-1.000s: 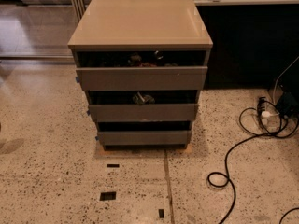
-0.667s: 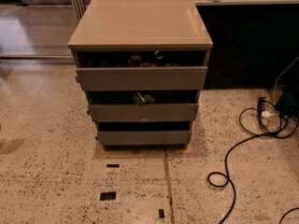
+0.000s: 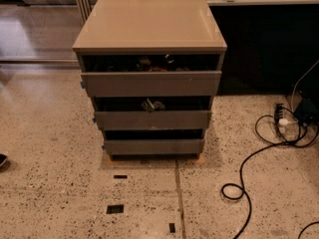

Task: Place redbull can into top drawer

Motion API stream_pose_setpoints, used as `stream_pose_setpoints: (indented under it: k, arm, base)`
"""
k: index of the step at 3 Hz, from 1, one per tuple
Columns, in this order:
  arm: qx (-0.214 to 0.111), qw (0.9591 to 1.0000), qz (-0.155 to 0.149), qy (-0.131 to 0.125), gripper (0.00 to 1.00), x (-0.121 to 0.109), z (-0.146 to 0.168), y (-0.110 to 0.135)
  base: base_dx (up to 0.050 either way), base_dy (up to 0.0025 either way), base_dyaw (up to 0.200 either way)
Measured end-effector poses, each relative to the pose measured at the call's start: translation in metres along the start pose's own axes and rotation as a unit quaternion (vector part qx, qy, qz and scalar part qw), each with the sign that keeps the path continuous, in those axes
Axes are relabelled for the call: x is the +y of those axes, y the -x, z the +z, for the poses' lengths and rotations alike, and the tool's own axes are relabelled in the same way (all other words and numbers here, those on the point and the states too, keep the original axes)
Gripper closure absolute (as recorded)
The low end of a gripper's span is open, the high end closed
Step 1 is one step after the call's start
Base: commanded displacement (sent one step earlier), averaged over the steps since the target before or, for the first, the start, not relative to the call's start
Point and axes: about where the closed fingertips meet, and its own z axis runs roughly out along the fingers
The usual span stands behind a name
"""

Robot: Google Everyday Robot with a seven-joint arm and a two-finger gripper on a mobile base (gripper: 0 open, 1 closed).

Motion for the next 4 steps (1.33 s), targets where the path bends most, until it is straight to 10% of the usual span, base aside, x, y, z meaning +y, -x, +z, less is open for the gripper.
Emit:
stream_pose_setpoints:
  k: [4]
  arm:
    - [0.126,0.9868,0.1,-0.017,0.0,0.024,-0.02,-0.048]
  base:
    - [0.0,0.0,0.0]
